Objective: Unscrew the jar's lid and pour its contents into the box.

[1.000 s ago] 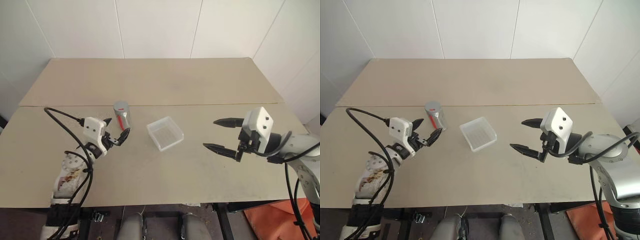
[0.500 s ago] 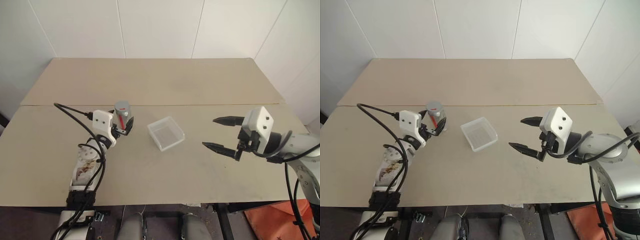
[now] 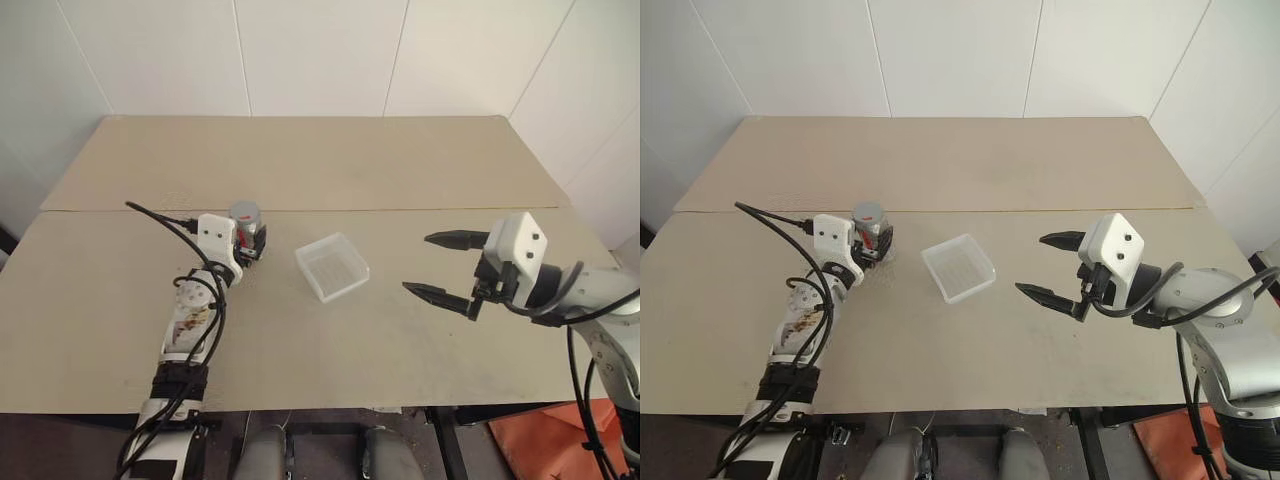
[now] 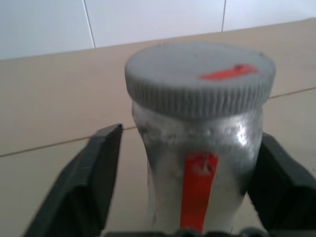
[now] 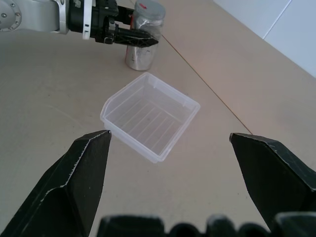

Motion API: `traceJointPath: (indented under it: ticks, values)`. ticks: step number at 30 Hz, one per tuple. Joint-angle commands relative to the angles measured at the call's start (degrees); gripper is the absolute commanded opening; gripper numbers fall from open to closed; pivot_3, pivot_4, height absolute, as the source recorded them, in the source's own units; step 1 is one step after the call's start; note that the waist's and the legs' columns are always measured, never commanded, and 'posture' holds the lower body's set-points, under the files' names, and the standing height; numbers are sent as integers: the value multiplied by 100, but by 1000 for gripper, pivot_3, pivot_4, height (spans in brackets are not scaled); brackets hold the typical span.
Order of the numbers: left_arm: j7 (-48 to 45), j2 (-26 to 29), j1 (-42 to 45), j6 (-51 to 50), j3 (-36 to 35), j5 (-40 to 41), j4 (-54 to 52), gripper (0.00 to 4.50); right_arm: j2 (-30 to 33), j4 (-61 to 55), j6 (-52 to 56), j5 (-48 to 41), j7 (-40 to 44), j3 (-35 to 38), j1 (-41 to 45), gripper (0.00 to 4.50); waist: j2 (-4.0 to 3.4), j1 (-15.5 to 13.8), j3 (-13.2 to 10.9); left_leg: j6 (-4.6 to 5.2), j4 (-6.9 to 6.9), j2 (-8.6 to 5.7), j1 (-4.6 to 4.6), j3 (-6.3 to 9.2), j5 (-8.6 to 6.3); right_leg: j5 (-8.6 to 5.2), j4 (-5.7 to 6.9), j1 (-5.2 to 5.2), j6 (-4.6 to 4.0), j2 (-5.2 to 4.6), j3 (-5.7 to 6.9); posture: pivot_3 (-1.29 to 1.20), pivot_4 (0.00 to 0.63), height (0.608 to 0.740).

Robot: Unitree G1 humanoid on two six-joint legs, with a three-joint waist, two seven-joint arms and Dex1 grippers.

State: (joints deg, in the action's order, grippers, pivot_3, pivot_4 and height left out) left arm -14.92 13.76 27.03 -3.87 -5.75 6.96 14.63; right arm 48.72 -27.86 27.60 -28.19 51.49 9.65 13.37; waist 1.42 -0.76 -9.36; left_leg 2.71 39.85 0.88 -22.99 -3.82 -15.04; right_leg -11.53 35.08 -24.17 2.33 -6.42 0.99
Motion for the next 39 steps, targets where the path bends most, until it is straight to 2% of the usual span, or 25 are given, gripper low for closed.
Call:
traceJointPath:
  ticks: [1,2,6,9,13,16,20,23,28,33,39]
  values:
    - [-44,-3,165,305,-36,21,13,2316,-17,-170,-144,-22,-79,123,135,4500,0,2,0,0,0,0,0,0,0,0,0,0,0,0,0,0,150,740]
    - [-73,-7,170,346,-20,26,10,2015,-23,-183,-145,-27,-81,115,130,4500,0,2,0,0,-1,0,0,0,0,0,0,0,0,0,0,0,150,740]
    - [-311,57,164,364,47,74,-92,2017,-60,-232,-132,-34,-128,72,143,4500,0,4,0,0,-1,1,-1,0,0,0,0,-2,0,0,1,0,150,740]
    - [-995,309,145,167,151,306,-471,2017,-162,-239,-114,-41,-176,-62,303,4500,0,14,0,0,0,1,0,0,0,0,2,-2,0,1,0,0,150,740]
    - [-2581,1116,410,-686,184,1154,-992,2017,-612,-58,93,-237,-263,-503,1125,4500,1,79,-1,-2,-1,5,-3,-1,1,1,4,-9,-1,5,-1,0,150,740]
    - [-3653,1680,826,-1042,270,1530,-855,2017,-1006,201,334,-396,-251,-819,1821,4500,-1,108,-1,-6,-1,7,1,0,4,1,11,-10,-2,11,-1,0,150,740]
    - [-4859,2143,1184,-1213,416,1789,-576,2017,-1503,552,669,-571,-311,-1127,2557,4500,-1,97,-1,-3,-2,4,-5,-1,2,0,3,-9,0,9,2,0,150,740]
    - [-5292,2019,1374,-1413,436,2103,-587,2017,-1956,779,976,-675,-537,-1289,3032,4500,-2,91,0,-3,0,6,-15,-1,2,0,9,-11,0,10,11,0,150,740]
    - [-5411,1543,1559,-1313,517,2202,-582,2017,-2378,1053,1317,-590,-823,-1483,3474,4500,-2,60,-1,-2,5,6,-45,11,2,0,15,-21,0,9,33,0,150,740]
    - [-5498,1218,1635,-1117,529,2174,-474,2017,-2517,1345,1517,-331,-1055,-1698,3696,4500,-2,76,-1,-1,6,5,-42,10,2,0,18,-19,0,9,33,0,150,740]
    - [-5627,1125,1579,-964,526,2155,-468,2017,-2588,1523,1591,-164,-1183,-1746,3828,4500,-2,117,-1,-2,4,5,-42,10,2,1,19,-21,0,9,32,0,150,740]
